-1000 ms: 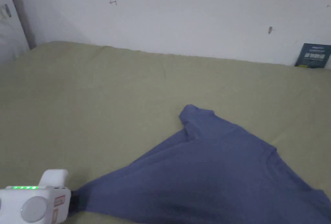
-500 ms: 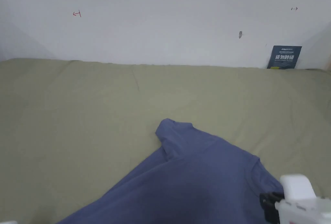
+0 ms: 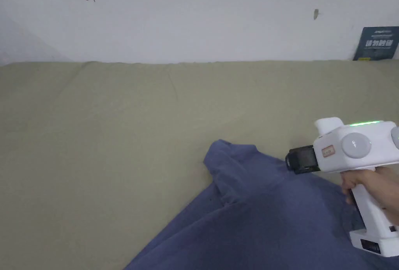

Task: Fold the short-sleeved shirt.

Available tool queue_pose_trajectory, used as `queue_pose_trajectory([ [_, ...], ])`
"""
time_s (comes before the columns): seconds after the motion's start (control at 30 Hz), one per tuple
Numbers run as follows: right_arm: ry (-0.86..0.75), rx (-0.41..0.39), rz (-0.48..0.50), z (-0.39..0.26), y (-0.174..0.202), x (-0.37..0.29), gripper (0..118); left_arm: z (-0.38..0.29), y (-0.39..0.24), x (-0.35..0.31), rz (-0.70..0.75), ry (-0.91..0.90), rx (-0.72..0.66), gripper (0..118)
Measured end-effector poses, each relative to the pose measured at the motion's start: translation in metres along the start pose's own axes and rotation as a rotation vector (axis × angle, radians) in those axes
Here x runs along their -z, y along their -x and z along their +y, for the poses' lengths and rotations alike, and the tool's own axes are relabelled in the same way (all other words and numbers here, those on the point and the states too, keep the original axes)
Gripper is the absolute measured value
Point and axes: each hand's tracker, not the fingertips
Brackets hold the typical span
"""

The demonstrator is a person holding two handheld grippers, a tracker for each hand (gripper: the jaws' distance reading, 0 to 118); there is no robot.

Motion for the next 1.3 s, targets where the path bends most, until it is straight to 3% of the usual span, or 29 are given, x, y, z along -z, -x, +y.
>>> queue_pose_trajectory([
  [0.13, 0.118, -0.066, 0.022, 0.004, 0.012, 0.037, 115, 0.002, 0.002, 0.002, -0.001, 0.002, -0.002, 4],
  [0.2, 0.164, -0.106, 0.050, -0.002, 0.017, 0.042, 95, 0.001, 0.006, 0.005, -0.008, 0.000, -0.016, 4],
  [0.23, 0.162, -0.096, 0.069, -0.005, 0.016, 0.043, 91, 0.001, 0.007, 0.005, -0.011, 0.002, -0.014, 4],
  [0.27, 0.132, -0.080, 0.053, -0.003, 0.013, 0.036, 71, 0.001, 0.007, 0.005, -0.014, 0.002, -0.016, 4],
  [0.33, 0.105, -0.051, 0.056, 0.002, 0.008, 0.018, 2, 0.002, 0.010, 0.007, -0.018, 0.004, -0.017, 4],
  [0.4, 0.056, -0.066, 0.038, 0.002, 0.007, -0.003, 2, 0.003, 0.009, 0.007, -0.014, 0.010, -0.018, 4],
  [0.43, 0.077, -0.046, 0.100, 0.004, 0.007, -0.013, 2, 0.004, 0.009, 0.008, -0.008, 0.012, -0.015, 4],
  [0.53, 0.000, -0.103, 0.056, 0.002, 0.013, -0.054, 2, 0.002, 0.007, 0.006, 0.006, 0.008, 0.000, 4],
  [0.8, -0.140, -0.087, 0.070, -0.018, -0.006, -0.200, 2, 0.013, 0.000, -0.031, 0.011, -0.060, -0.030, 4],
  [0.87, -0.208, -0.108, 0.030, -0.025, -0.017, -0.240, 2, 0.025, -0.008, -0.053, -0.007, -0.119, -0.038, 4],
  [1.17, -0.482, -0.016, -0.034, -0.049, -0.062, -0.428, 2, 0.078, -0.053, -0.163, -0.099, -0.371, -0.036, 4],
  [1.3, -0.604, 0.009, -0.113, -0.054, -0.077, -0.495, 2, 0.117, -0.075, -0.221, -0.110, -0.505, 0.001, 4],
])
